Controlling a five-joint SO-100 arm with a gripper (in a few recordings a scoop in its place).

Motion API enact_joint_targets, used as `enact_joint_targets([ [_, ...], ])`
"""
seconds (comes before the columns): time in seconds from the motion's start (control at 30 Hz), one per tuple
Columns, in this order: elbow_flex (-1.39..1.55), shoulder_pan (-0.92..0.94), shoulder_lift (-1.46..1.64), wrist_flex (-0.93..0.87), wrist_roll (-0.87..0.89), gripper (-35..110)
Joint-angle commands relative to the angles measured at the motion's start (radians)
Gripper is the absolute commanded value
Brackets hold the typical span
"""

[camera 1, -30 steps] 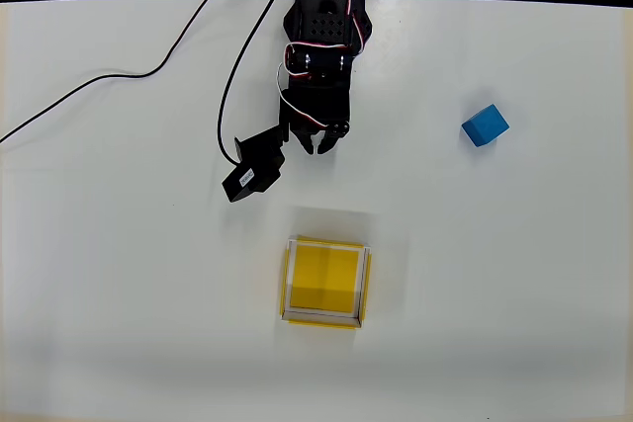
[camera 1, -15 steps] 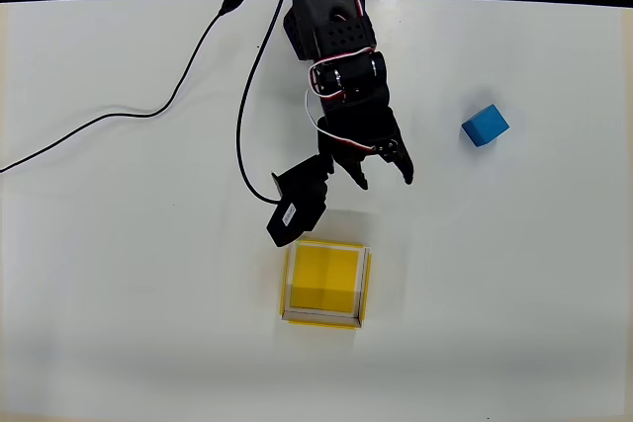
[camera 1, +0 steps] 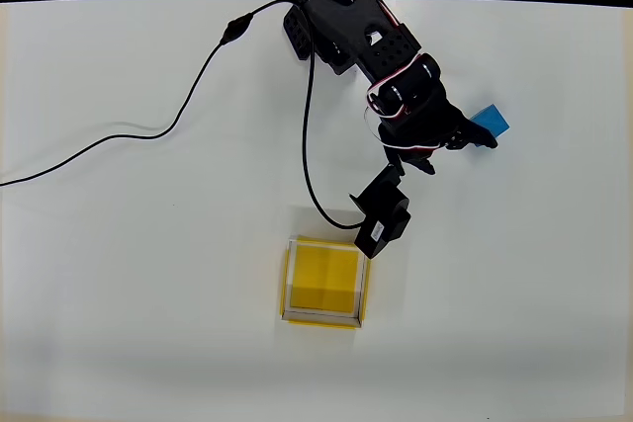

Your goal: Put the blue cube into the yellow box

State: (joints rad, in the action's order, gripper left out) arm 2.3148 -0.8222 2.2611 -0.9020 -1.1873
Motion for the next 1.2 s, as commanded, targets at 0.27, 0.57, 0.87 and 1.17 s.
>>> enact_joint_targets([
  [0.27, 0.017, -0.25, 0.037, 0.152, 0.02, 50],
  [0.57, 0.16, -0.291, 0.064, 0.233, 0.018, 50],
  [0.87, 0.247, -0.278, 0.048, 0.319, 0.017, 50],
  [1.17, 0.291, -0.261, -0.041, 0.437, 0.005, 49],
])
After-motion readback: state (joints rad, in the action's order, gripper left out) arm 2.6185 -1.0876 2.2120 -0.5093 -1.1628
